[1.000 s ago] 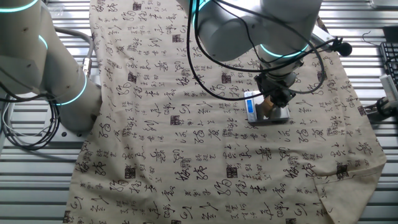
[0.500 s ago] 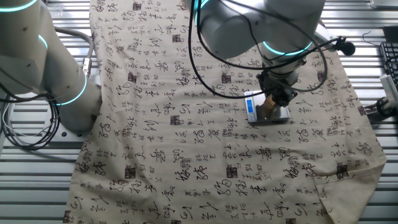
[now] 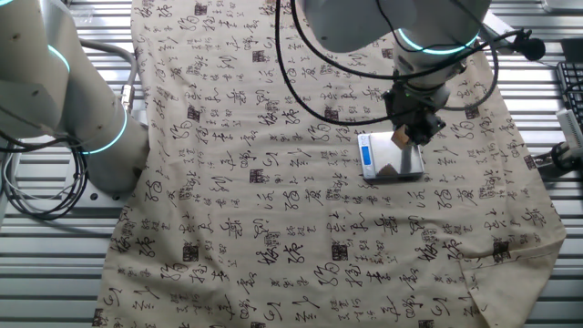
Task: Remove the object from the scale
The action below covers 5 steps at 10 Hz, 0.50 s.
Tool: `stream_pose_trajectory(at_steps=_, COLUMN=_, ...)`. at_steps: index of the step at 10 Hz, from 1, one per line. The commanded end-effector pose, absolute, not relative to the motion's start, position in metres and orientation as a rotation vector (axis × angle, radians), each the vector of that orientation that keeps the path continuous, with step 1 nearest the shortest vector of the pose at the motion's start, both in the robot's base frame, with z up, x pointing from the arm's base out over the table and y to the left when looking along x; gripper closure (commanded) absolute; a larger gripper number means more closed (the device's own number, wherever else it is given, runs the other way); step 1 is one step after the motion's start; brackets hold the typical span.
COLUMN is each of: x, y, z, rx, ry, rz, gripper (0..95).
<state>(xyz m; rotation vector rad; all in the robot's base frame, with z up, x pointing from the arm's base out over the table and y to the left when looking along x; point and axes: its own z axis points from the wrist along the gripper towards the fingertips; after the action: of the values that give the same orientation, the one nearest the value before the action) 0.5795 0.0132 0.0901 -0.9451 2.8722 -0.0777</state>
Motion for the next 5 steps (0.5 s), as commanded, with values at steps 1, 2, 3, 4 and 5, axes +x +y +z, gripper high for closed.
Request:
stream_pose_trajectory(at_steps=1, x=0.580, y=0.013, z=0.088, rx=-0.797, ry=2.904, rz=-0.070, gripper=95.0)
stream_pose_trajectory(at_steps=2, x=0.580, y=0.014, z=0.089, rx=-0.637, ry=2.932, rz=-0.050, gripper=95.0)
stream_pose_trajectory(at_steps=3, x=0.580, y=0.016, z=0.090, rx=-0.499, ry=2.954, rz=-0.042, gripper=95.0)
stream_pose_trajectory(at_steps=4, x=0.578, y=0.024, z=0.092, rx=-0.383, ry=2.970, rz=-0.038, gripper=95.0)
stream_pose_trajectory(at_steps=5, x=0.577, y=0.036, z=0.092, rx=-0.321, ry=2.978, rz=-0.040, gripper=95.0)
